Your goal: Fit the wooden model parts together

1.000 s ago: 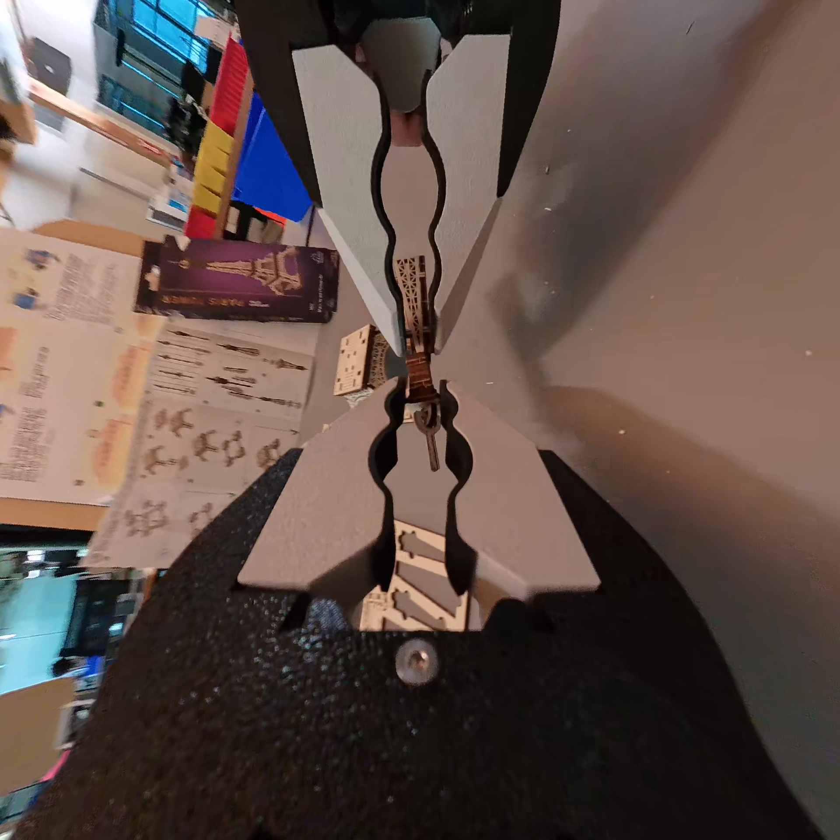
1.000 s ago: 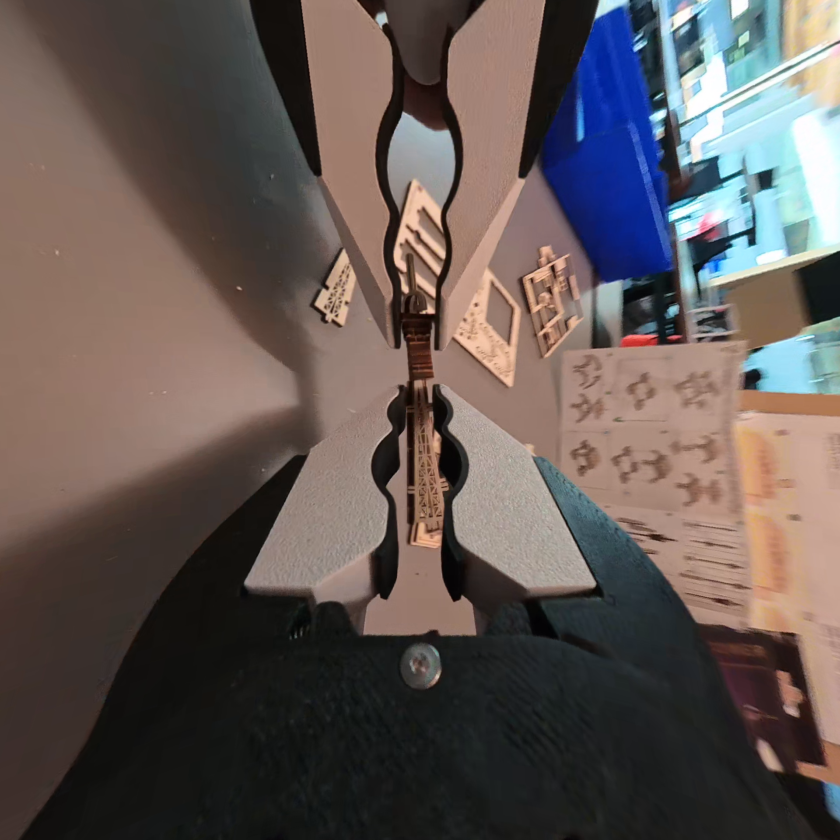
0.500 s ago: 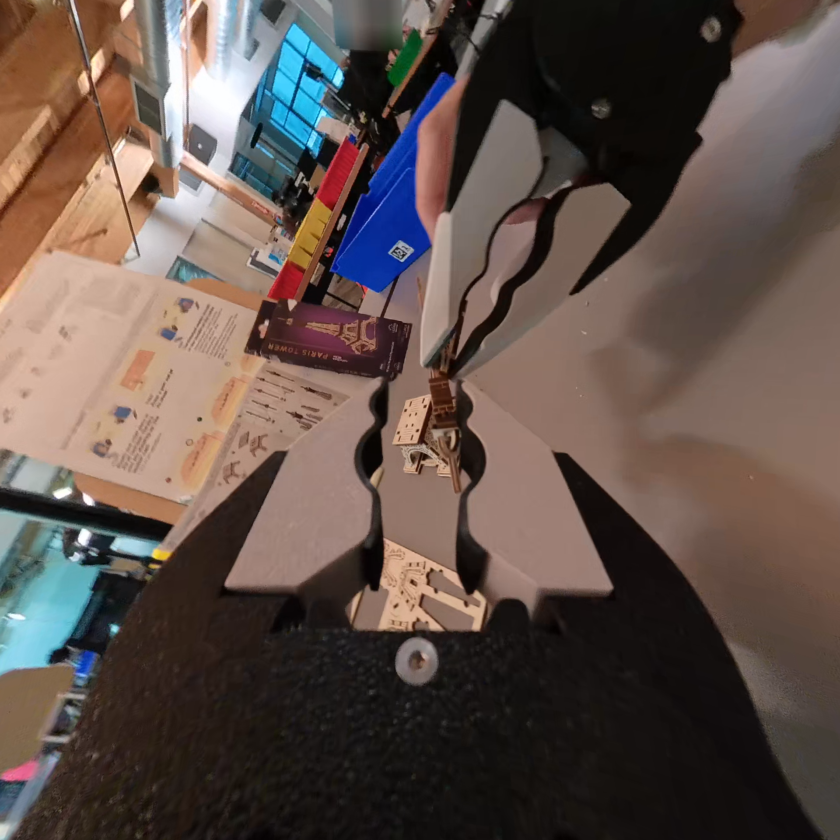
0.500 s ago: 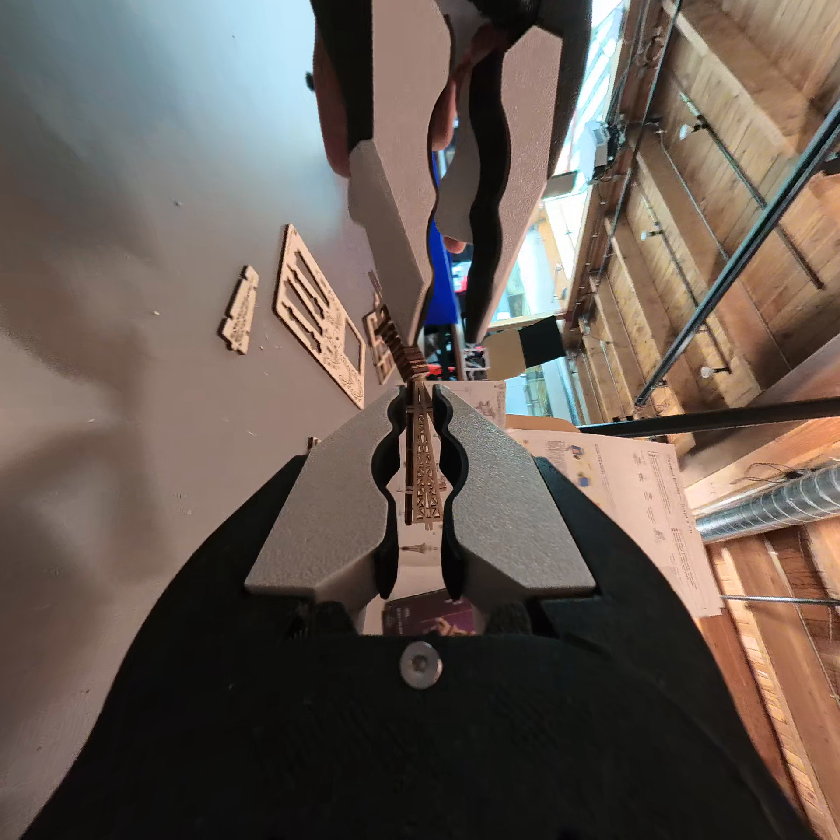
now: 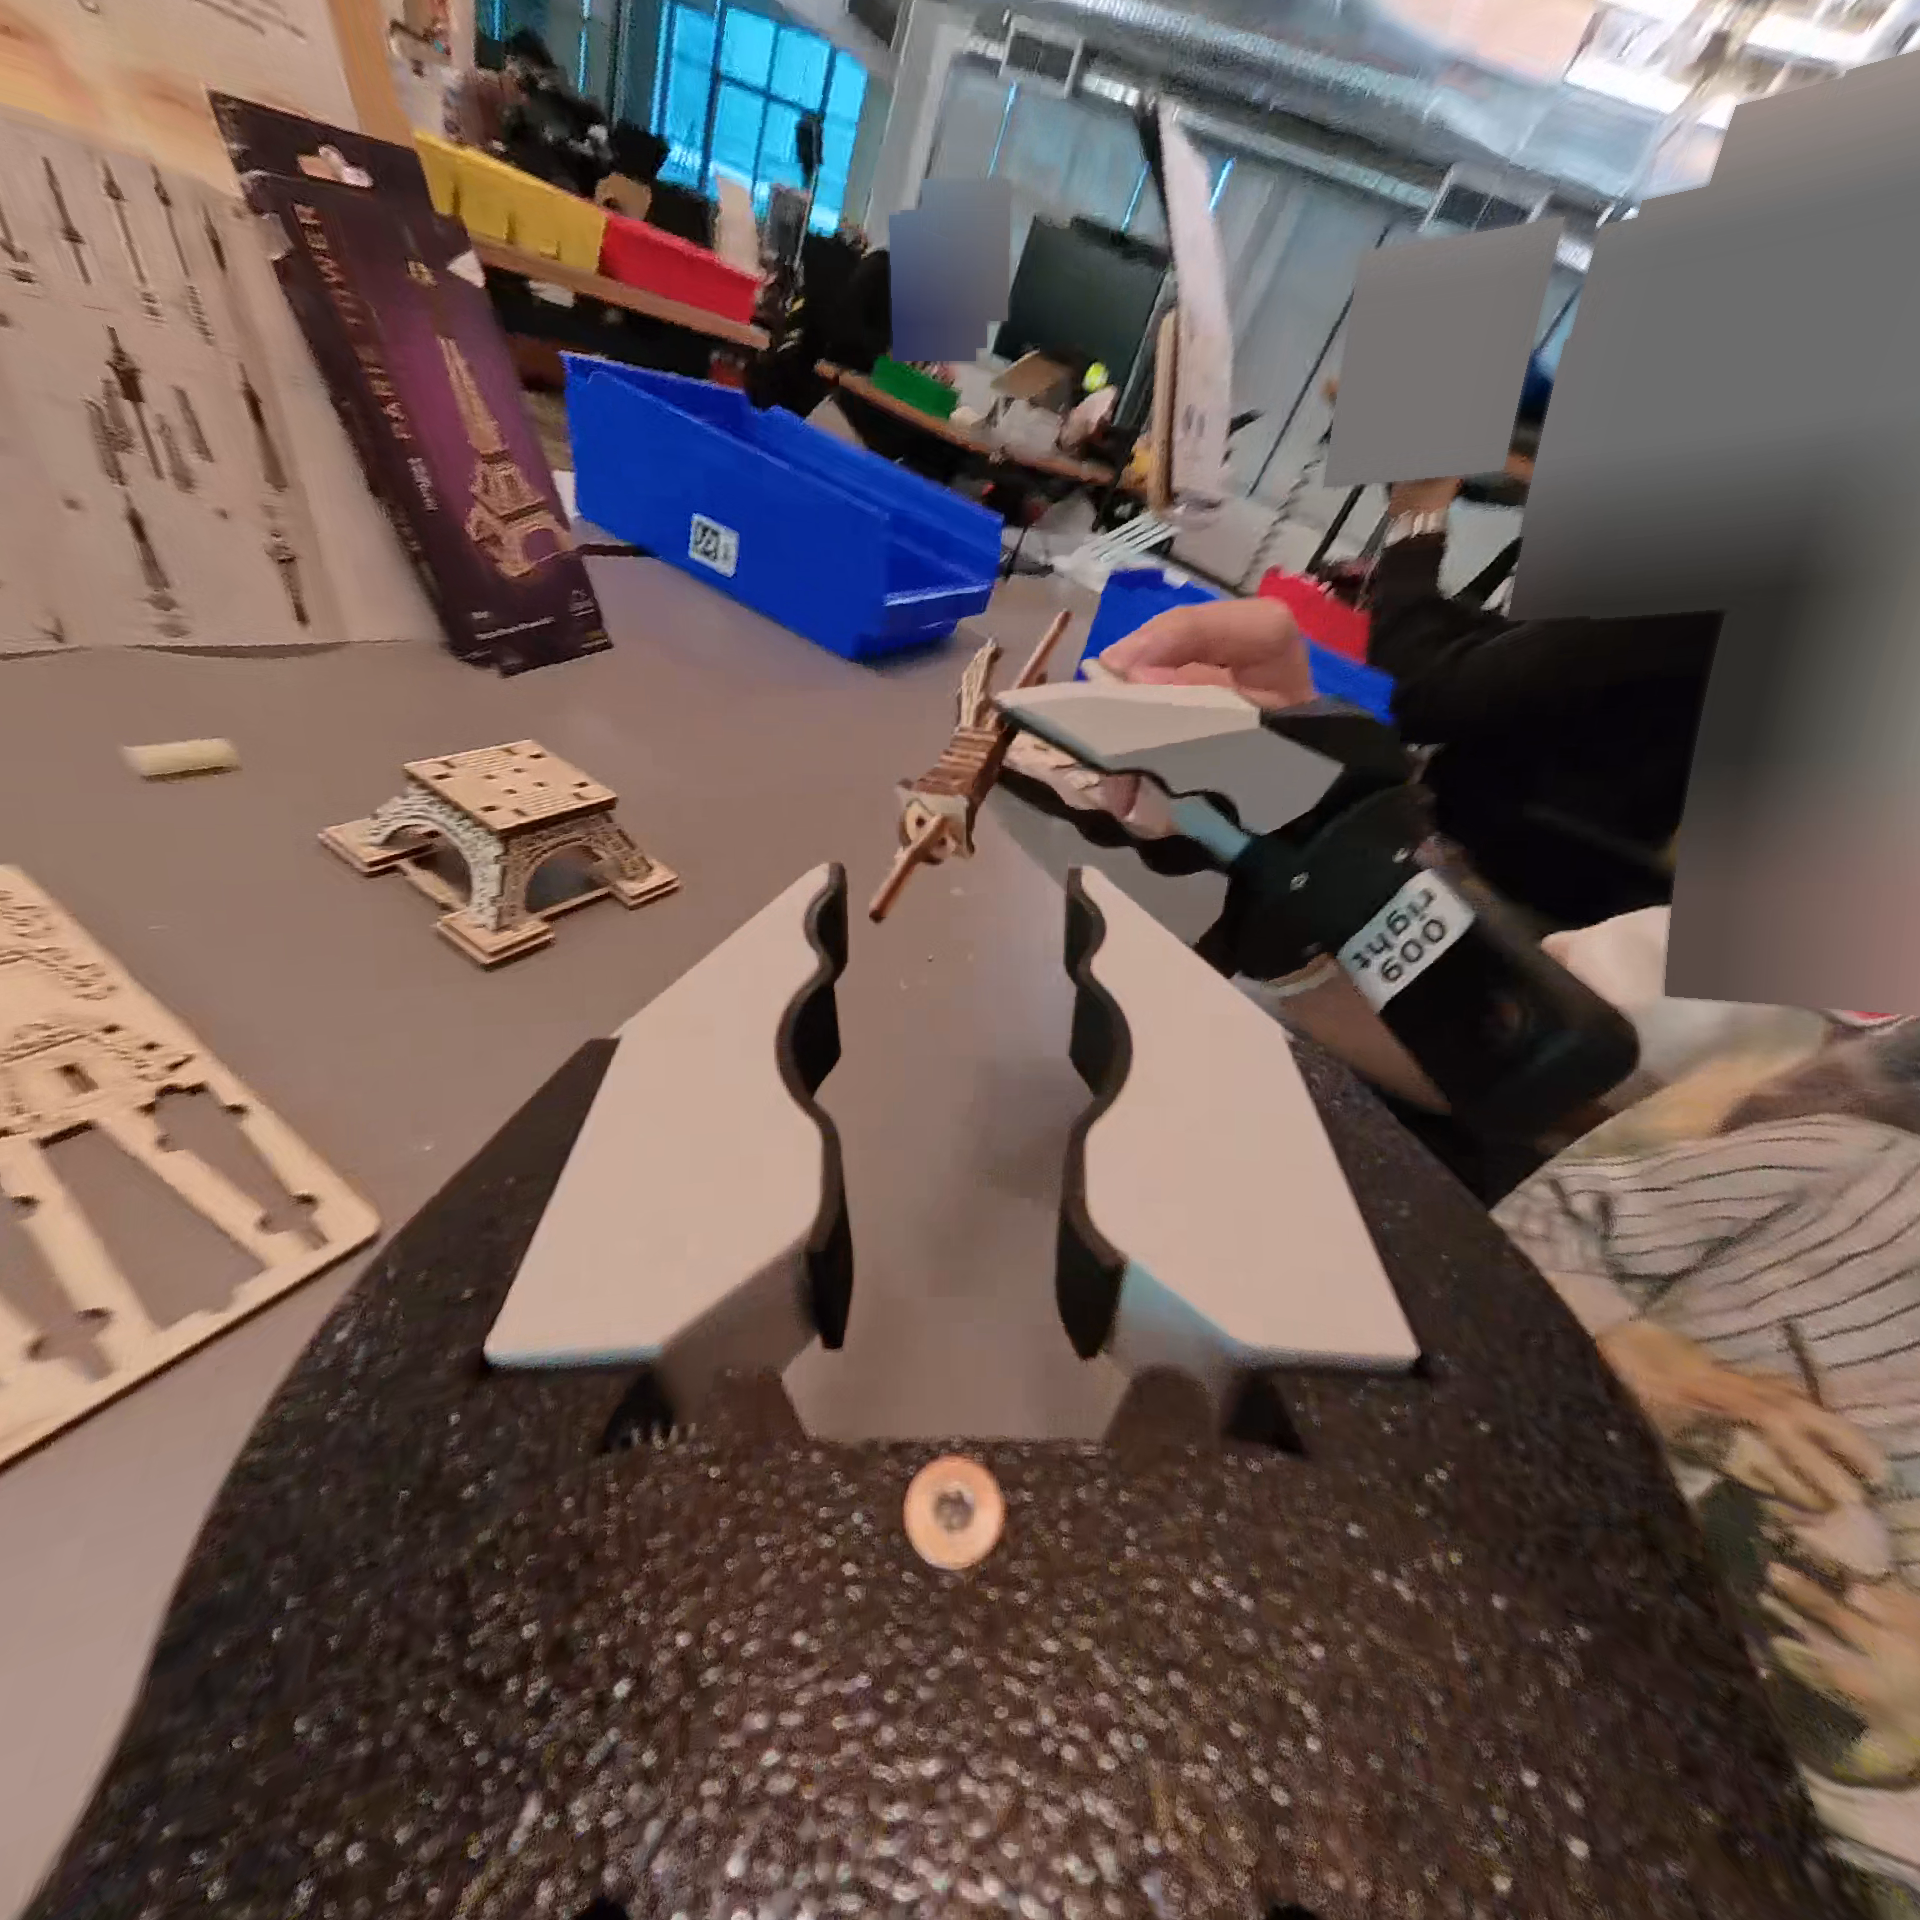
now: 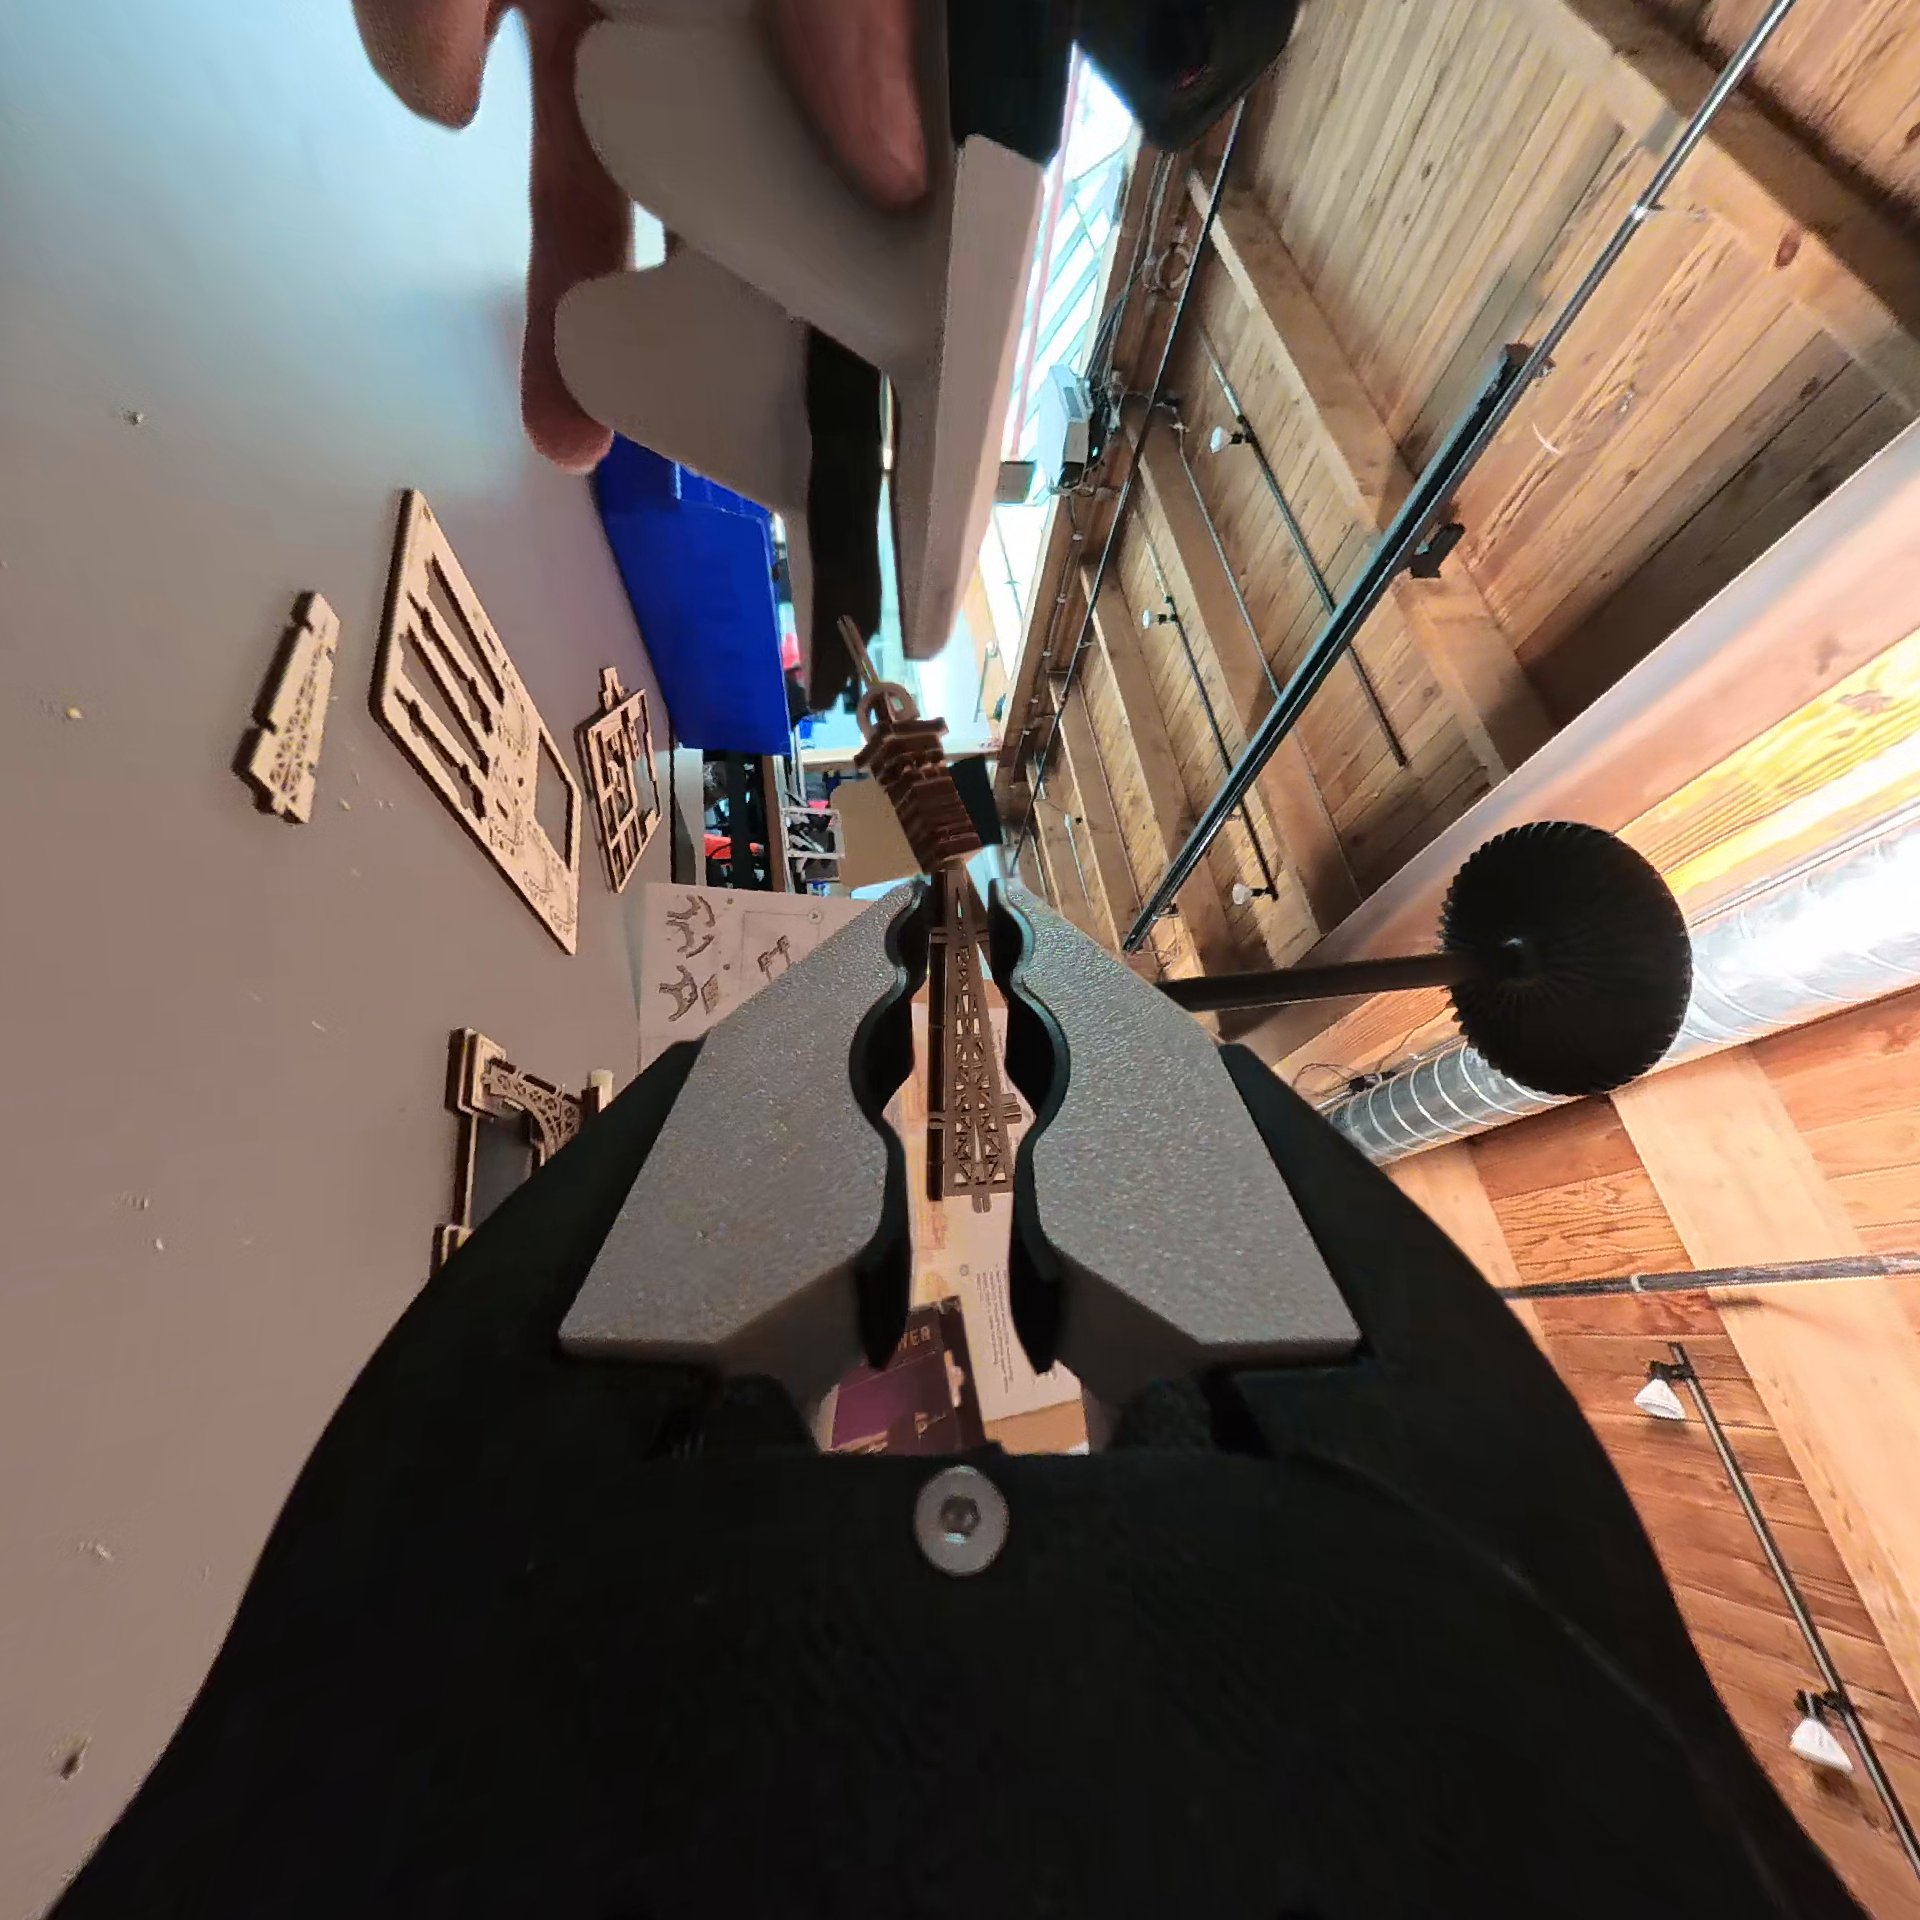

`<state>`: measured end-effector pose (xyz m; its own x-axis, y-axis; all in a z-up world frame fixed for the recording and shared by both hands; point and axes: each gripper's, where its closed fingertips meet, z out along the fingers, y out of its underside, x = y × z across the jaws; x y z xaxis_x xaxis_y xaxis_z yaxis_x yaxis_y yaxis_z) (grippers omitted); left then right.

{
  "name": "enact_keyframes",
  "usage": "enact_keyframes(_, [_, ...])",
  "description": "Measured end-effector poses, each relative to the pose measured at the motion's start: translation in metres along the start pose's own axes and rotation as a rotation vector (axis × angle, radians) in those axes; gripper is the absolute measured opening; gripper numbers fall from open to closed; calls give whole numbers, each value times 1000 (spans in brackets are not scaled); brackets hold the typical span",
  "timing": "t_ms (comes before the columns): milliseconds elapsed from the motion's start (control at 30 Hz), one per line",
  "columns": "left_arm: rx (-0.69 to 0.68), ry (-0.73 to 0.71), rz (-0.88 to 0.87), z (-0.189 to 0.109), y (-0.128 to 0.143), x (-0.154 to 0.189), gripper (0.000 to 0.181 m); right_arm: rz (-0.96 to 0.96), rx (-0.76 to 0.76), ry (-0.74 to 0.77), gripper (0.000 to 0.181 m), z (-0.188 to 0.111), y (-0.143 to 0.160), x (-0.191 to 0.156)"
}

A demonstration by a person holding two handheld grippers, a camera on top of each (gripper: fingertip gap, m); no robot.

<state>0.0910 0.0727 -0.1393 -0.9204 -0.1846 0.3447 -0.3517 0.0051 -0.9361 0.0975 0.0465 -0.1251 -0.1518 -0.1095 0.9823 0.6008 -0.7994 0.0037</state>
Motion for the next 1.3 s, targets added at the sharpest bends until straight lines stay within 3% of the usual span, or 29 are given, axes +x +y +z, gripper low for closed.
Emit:
enact_keyframes(167, [28,14,-35,7,0,1,40,-6,27,9,8,-2,-7,2])
enact_keyframes(300, [46,-13,21,11,-4,0,14,-12,20,-12,8,-2,-7,-4])
enact_keyframes(600, [-137,-157,319,11,4,-4,13,-64,1,-52,8,-2,-6,-19])
enact_keyframes(833, [-81,-156,515,9,2,0,13,-15,15,-52,8,-4,-10,-17])
enact_keyframes(1000, [-86,-168,759,8,0,4,13,12,24,-45,6,-5,-14,-16])
enact_keyframes(1300, [-84,-183,829,10,3,1,22,36,31,-42,5,-8,-17,-19])
